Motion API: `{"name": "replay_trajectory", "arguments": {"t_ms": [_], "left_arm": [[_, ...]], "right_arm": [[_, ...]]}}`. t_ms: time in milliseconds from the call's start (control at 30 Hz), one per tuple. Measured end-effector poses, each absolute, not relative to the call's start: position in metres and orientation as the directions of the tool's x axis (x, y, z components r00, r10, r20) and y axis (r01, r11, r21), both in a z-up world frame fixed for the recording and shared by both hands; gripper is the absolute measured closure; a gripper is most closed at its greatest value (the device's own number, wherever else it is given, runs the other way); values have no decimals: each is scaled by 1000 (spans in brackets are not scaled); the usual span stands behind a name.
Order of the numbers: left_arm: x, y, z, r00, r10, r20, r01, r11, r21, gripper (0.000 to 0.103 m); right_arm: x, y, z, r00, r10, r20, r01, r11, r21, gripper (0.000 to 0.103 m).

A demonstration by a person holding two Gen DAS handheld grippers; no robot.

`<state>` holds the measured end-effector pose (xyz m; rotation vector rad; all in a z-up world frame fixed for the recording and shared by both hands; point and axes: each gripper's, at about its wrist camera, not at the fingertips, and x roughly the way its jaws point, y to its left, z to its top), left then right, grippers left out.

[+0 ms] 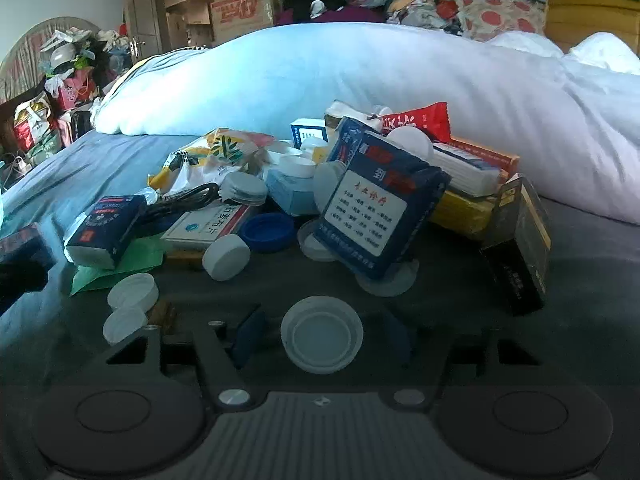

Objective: Organize objects
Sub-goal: 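Grasp the clear plastic cap with the right gripper while the left holds the tissue pack, then carry the tissue pack and clear cap over the blue basket with both grippers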

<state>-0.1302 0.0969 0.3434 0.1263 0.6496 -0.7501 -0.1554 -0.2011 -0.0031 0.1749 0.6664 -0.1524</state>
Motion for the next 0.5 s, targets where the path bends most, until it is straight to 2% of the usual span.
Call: {"name": "replay_trajectory", "arguments": {"t_ms": [67,233,500], "left_arm": [[-131,96,346,562,-593,-576,664,739,-113,54],[-131,98,355,607,-579,-544,632,767,-112,54],[-122,137,399,724,-498,-478,520,849,-96,54]], "right_arm": [[-157,-200,-3,775,-91,-626,202,973,108,61],[-157,-194,9,780,-83,-620,204,971,126,61],[-139,-156,86,863,-2,-505,89,985,149,61]]}}
